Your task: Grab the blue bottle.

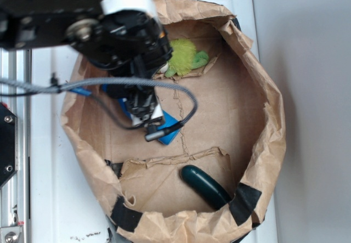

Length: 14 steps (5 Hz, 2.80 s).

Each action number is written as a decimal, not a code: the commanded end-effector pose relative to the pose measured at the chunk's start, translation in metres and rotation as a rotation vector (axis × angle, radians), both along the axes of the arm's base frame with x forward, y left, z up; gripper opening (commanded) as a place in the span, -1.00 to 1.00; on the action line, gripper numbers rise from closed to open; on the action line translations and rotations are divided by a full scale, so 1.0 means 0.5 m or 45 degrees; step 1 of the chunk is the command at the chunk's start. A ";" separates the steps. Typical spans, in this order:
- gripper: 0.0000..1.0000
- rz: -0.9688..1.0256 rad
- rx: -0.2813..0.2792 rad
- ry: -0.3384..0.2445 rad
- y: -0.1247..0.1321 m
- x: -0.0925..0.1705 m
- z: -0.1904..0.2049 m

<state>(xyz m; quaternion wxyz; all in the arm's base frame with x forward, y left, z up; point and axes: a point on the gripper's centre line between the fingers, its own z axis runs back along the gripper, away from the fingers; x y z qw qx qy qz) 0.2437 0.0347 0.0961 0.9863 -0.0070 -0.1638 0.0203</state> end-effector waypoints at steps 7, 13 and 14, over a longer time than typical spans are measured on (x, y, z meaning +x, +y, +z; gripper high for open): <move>-1.00 -0.860 0.178 0.065 -0.044 0.032 -0.186; -1.00 -0.782 -0.070 0.086 -0.036 0.068 0.092; -1.00 -0.781 -0.079 0.097 -0.035 0.066 0.093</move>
